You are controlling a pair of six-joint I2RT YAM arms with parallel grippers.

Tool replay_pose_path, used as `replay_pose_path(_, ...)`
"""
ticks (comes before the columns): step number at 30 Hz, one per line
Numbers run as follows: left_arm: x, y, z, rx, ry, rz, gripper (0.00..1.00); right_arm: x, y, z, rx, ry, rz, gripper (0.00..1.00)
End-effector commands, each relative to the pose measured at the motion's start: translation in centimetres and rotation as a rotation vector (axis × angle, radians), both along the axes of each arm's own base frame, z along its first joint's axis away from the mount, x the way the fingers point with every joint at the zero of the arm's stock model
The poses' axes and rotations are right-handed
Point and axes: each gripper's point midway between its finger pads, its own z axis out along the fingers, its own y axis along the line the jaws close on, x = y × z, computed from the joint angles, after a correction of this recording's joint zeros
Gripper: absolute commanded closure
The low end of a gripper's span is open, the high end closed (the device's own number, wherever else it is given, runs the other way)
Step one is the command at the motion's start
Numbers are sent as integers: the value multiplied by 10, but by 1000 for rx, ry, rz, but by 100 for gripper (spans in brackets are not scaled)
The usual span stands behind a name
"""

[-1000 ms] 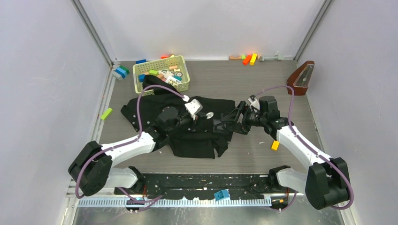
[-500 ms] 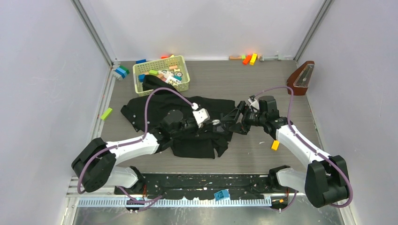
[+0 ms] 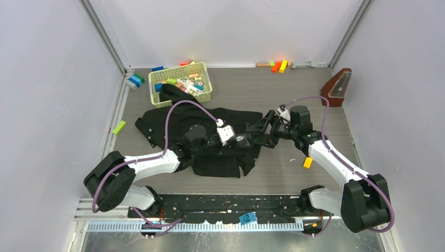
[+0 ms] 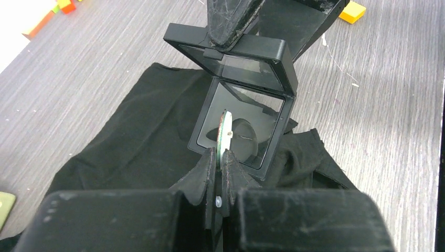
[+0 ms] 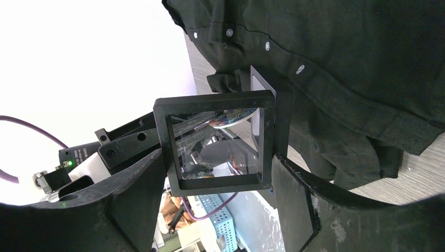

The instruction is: Remove the brooch from the garment

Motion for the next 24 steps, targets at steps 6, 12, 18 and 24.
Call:
replay_pose_path(6, 14, -4, 30, -41, -170, 36, 100, 0, 6, 3, 42, -22, 39, 66)
replay_pose_path(12, 17, -5, 30, -24, -215, 55, 100, -1, 6, 3, 44, -19, 41, 66)
replay_pose_path(18, 11, -14, 25, -17, -212, 19, 100, -2, 6, 3, 50, -19, 39, 67)
replay_pose_path(24, 8, -23, 18, 5, -211, -2, 100, -3, 6, 3, 55, -12, 38, 67)
